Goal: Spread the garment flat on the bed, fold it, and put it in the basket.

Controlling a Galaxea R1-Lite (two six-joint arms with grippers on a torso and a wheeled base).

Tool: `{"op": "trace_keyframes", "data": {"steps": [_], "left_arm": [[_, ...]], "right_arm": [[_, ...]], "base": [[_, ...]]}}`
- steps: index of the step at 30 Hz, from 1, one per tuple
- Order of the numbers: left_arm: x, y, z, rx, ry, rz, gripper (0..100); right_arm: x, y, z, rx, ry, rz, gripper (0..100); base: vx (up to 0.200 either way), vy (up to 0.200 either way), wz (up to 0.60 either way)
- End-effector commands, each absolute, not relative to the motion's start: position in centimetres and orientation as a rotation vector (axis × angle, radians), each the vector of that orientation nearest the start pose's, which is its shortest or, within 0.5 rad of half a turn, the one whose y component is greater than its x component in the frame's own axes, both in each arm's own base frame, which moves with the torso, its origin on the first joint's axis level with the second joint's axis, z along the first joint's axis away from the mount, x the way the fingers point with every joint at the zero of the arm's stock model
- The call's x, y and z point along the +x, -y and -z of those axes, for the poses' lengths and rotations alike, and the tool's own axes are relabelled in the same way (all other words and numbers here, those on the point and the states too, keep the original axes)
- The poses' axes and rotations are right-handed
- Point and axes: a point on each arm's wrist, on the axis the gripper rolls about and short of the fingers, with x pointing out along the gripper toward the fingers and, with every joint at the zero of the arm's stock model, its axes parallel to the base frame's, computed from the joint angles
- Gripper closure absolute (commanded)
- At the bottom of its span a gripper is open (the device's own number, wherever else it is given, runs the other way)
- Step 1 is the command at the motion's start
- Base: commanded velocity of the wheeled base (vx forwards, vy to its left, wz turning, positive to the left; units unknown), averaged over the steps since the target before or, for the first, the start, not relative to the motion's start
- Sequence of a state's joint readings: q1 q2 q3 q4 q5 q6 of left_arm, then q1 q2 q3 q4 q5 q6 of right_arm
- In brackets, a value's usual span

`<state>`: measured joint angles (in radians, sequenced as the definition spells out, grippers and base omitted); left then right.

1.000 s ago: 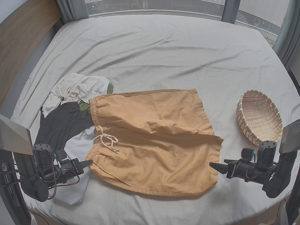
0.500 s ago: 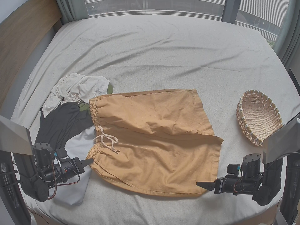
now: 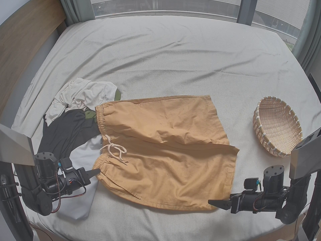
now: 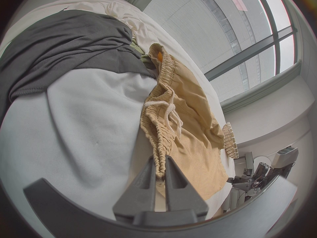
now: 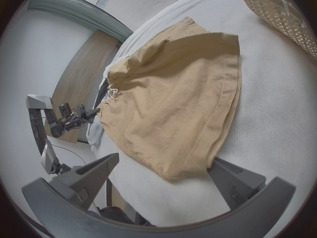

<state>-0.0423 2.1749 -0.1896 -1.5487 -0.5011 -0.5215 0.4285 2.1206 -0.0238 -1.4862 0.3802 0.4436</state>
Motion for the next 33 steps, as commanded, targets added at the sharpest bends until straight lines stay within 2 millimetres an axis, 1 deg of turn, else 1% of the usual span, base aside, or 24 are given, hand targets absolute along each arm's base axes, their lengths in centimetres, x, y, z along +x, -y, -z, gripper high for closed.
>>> {"op": "trace_keyframes", "data": {"steps": [1,7,11,17,21,33], "left_arm": [[26.1,2.4,-1.4,-0.597,-0.56,0.422,100],[26.1,2.6,-1.4,-0.596,-0.561,0.426,100],[26.1,2.6,-1.4,-0.595,-0.56,0.428,100],[26.1,2.7,-1.4,-0.593,-0.561,0.431,100],[26.1,2.7,-1.5,-0.593,-0.56,0.433,100],[26.1,2.7,-1.5,-0.591,-0.559,0.432,100]], "right_arm": [[18.2,-9.3,-2.2,0.428,-0.816,-0.635,0],[18.3,-8.9,-1.0,0.429,-0.885,-0.607,0],[18.5,-8.8,0.5,0.409,-0.936,-0.579,0],[19.0,-8.6,1.8,0.371,-0.93,-0.536,0],[19.1,-8.6,2.2,0.367,-0.932,-0.525,0],[19.3,-8.6,2.0,0.366,-0.912,-0.527,0]], "base": [[0.0,0.0,0.0],[0.0,0.0,0.0],[0.0,0.0,0.0],[0.0,0.0,0.0],[0.0,0.0,0.0],[0.0,0.0,0.0]]}}
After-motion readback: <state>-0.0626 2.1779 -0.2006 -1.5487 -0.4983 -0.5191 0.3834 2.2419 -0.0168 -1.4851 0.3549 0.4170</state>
